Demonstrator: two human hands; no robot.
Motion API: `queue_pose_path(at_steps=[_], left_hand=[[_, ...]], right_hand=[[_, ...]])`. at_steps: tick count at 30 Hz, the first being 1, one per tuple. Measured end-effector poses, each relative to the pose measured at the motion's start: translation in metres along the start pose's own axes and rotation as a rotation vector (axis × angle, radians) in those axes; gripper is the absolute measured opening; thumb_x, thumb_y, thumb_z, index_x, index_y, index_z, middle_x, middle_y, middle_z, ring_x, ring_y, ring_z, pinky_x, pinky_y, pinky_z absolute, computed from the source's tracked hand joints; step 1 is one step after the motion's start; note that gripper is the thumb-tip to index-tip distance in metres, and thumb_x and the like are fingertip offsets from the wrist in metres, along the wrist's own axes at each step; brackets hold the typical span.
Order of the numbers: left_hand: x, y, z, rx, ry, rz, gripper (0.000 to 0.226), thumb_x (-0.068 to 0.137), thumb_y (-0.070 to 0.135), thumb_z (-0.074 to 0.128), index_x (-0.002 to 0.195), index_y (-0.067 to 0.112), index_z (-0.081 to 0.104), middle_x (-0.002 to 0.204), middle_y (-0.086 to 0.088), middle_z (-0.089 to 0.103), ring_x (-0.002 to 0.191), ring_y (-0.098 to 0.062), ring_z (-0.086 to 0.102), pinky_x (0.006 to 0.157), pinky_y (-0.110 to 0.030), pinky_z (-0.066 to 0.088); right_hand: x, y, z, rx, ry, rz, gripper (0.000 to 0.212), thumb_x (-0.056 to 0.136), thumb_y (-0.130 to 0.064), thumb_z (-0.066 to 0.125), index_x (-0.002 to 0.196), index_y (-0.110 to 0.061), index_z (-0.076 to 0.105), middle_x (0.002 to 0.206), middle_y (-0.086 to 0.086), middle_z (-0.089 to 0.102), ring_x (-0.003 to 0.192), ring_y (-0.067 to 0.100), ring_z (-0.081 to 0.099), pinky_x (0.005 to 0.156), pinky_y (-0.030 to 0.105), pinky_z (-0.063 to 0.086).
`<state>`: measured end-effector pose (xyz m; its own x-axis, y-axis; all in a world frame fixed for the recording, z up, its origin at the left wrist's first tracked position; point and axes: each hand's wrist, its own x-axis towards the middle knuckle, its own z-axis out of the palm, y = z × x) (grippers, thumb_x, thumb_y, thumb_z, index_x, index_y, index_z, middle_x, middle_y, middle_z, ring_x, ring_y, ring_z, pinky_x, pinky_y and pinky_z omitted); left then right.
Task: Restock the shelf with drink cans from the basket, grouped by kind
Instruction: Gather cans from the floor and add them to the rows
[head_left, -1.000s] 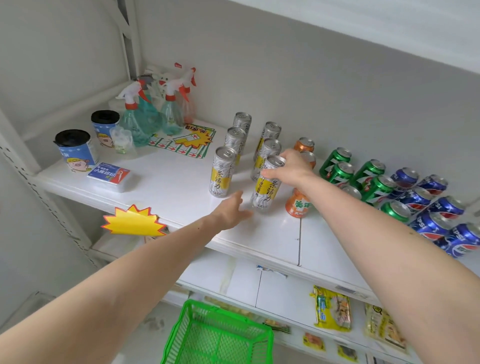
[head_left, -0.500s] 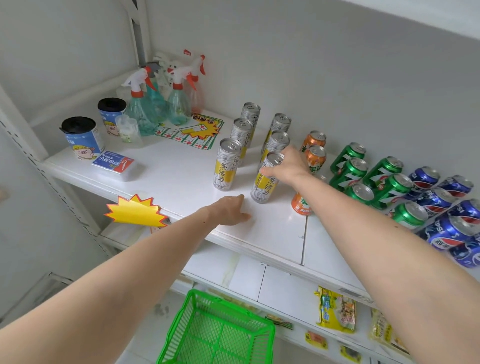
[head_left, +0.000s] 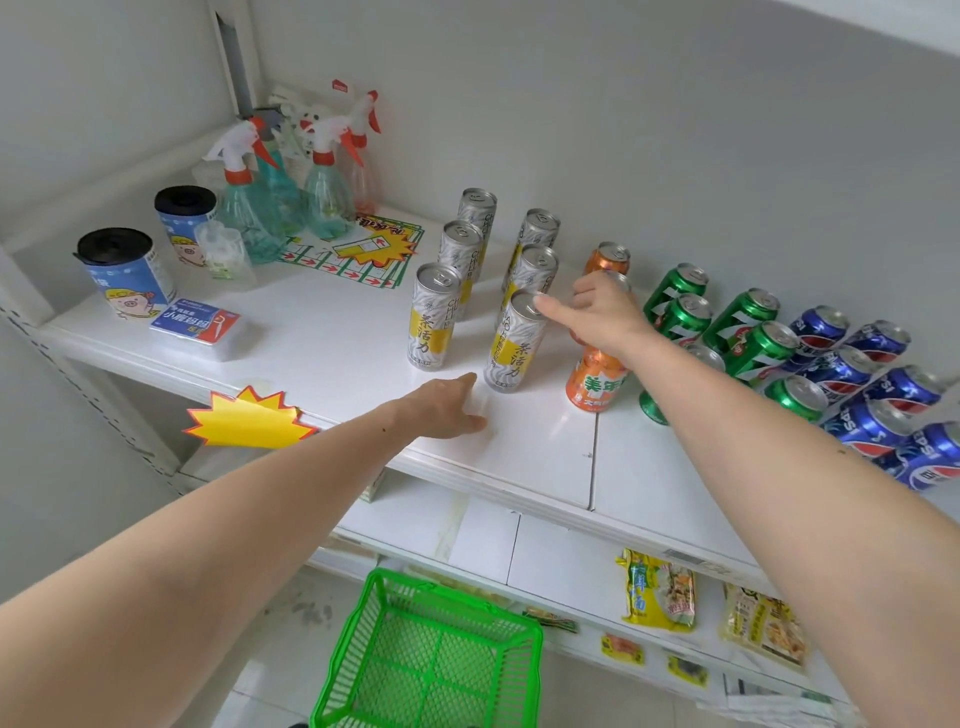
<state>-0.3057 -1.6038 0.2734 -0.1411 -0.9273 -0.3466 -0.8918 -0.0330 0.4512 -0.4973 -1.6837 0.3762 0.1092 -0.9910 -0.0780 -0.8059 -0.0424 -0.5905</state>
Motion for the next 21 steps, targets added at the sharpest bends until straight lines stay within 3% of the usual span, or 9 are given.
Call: queue_pose_path(at_steps=[3, 5, 7, 11, 15, 21], left_hand=[[-0.003, 0.007, 0.009, -0.028, 0.074, 0.002, 0.077, 0.091, 0.045, 0.057, 0.151, 0.013, 0.021, 0.15, -0.011, 0.037, 0.137, -0.027, 0.037, 0.109, -0.034, 0.033], [-0.004, 0.015, 0.018, -0.034, 0.15, -0.004, 0.069, 0.09, 0.045, 0.058, 0.145, 0.014, 0.032, 0.143, -0.01, 0.044, 0.132, -0.027, 0.041, 0.105, -0.037, 0.038], [-0.004, 0.027, 0.027, -0.038, 0.186, 0.015, 0.062, 0.09, 0.045, 0.058, 0.141, 0.016, 0.038, 0.14, -0.007, 0.047, 0.13, -0.026, 0.043, 0.103, -0.038, 0.04], [-0.001, 0.055, 0.041, -0.007, 0.097, 0.145, 0.063, 0.091, 0.041, 0.058, 0.145, 0.015, 0.035, 0.148, -0.006, 0.041, 0.136, -0.023, 0.038, 0.109, -0.034, 0.034], [0.002, 0.081, 0.05, 0.042, -0.024, 0.193, 0.072, 0.094, 0.038, 0.054, 0.152, 0.013, 0.02, 0.158, -0.006, 0.023, 0.144, -0.022, 0.026, 0.115, -0.029, 0.022], [0.002, 0.093, 0.056, 0.087, -0.046, 0.125, 0.076, 0.093, 0.042, 0.054, 0.151, 0.01, 0.017, 0.156, -0.009, 0.025, 0.14, -0.025, 0.032, 0.113, -0.032, 0.027]], right_hand=[[-0.005, 0.023, -0.022, -0.05, -0.004, -0.017, 0.084, 0.065, -0.086, 0.055, 0.119, -0.022, 0.062, 0.123, -0.001, 0.065, 0.113, 0.019, 0.061, 0.1, 0.041, 0.049], [-0.009, 0.037, -0.03, -0.091, -0.02, -0.032, 0.065, 0.08, -0.077, 0.05, 0.11, -0.022, 0.068, 0.118, 0.001, 0.067, 0.11, 0.021, 0.063, 0.096, 0.04, 0.05], [-0.01, 0.051, -0.033, -0.162, -0.05, -0.027, 0.058, 0.085, -0.069, 0.053, 0.115, -0.02, 0.066, 0.118, -0.001, 0.066, 0.11, 0.021, 0.061, 0.09, 0.034, 0.049], [-0.01, 0.07, -0.029, -0.251, -0.134, -0.018, 0.068, 0.073, -0.045, 0.082, 0.131, -0.024, 0.054, 0.127, 0.001, 0.062, 0.113, 0.023, 0.058, 0.087, 0.028, 0.042], [-0.005, 0.077, -0.025, -0.213, -0.097, -0.03, 0.066, 0.07, -0.035, 0.085, 0.128, -0.021, 0.057, 0.126, 0.008, 0.063, 0.112, 0.028, 0.06, 0.092, 0.033, 0.048], [0.001, 0.08, -0.022, -0.263, -0.1, -0.044, 0.069, 0.067, -0.039, 0.086, 0.128, -0.021, 0.059, 0.124, 0.01, 0.063, 0.11, 0.031, 0.061, 0.092, 0.04, 0.052]])
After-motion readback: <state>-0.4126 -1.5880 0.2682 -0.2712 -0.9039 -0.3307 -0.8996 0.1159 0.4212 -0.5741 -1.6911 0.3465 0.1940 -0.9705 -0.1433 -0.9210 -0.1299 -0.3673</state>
